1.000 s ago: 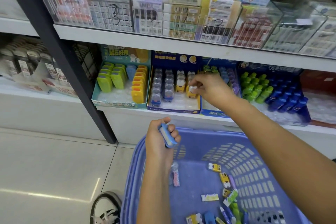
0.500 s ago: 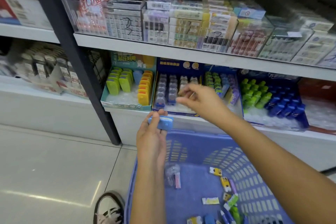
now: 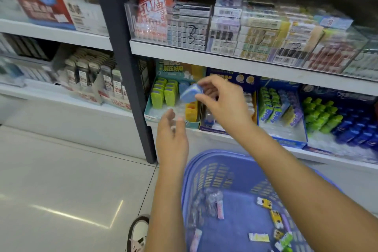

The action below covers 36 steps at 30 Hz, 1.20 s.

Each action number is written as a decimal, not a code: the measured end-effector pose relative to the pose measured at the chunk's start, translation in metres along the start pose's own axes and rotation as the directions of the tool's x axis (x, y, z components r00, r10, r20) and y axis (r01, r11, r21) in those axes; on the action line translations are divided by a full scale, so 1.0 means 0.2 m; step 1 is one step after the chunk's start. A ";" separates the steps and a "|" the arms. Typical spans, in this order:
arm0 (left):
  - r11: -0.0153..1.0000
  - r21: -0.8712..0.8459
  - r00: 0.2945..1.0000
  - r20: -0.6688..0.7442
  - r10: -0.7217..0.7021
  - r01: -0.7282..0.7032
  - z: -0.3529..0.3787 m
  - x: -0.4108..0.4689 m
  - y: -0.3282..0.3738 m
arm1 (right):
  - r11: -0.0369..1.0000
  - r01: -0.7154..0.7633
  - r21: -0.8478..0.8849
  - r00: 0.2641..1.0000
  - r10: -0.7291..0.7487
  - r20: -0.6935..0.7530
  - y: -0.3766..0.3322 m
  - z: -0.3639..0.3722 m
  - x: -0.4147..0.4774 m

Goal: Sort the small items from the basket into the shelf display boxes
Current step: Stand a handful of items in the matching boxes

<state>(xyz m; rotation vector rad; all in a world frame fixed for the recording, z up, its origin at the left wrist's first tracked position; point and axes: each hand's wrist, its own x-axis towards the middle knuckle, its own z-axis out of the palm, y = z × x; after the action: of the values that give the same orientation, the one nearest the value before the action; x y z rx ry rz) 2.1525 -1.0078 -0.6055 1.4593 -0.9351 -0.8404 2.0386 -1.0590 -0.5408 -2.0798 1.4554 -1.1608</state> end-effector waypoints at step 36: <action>0.869 0.411 0.940 0.303 0.155 -0.276 -0.08 0.07 -0.20 | 0.752 0.132 -0.646 0.927 0.136 0.349 0.16 0.34 0.46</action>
<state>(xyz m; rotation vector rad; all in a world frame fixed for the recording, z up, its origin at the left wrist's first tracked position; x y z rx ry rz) 2.1776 -1.0127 -0.6443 1.6134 -1.5468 -0.6828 2.0848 -1.1661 -0.5650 -2.5491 1.8294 -0.1701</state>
